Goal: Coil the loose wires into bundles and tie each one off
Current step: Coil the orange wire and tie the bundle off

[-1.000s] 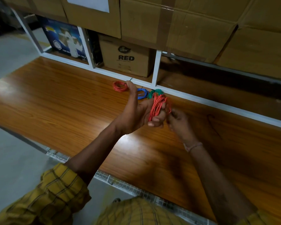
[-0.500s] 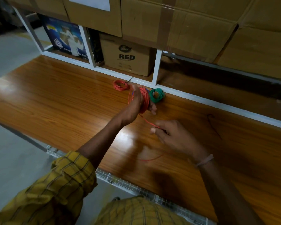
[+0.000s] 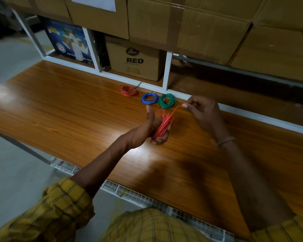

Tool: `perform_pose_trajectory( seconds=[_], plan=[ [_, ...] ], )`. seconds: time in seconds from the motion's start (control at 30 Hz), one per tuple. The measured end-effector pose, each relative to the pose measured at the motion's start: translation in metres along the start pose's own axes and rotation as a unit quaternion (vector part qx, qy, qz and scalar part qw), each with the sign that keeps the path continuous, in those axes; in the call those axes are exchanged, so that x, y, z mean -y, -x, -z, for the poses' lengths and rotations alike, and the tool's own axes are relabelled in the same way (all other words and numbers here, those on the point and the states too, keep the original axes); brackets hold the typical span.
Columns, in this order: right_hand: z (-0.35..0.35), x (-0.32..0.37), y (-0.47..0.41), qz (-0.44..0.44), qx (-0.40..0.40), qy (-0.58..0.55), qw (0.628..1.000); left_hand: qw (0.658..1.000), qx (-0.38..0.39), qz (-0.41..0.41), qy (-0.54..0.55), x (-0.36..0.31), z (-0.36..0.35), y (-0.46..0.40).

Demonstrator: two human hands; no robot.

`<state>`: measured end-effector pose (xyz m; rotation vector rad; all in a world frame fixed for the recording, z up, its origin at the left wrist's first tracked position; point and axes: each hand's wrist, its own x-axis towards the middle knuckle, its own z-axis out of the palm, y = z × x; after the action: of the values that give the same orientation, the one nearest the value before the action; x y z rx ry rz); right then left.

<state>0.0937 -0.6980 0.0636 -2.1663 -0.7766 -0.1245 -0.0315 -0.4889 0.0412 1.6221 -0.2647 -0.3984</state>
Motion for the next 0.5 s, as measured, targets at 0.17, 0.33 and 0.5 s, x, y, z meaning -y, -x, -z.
perform_pose_trajectory(
  seconds=[0.17, 0.33, 0.5],
  plan=[
    [-0.032, -0.014, 0.011, -0.092, -0.025, -0.073, 0.993, 0.988, 0.031, -0.053, 0.144, -0.024, -0.004, 0.0],
    [-0.075, -0.005, 0.049, -0.13, 0.068, -0.066, 0.987, 0.974, -0.075, -0.115, 0.181, -0.048, -0.001, -0.016],
    [-0.076, 0.032, 0.072, -0.03, 0.1, 0.019, 0.994, 0.975, -0.195, -0.075, 0.077, -0.042, 0.005, -0.028]
  ],
)
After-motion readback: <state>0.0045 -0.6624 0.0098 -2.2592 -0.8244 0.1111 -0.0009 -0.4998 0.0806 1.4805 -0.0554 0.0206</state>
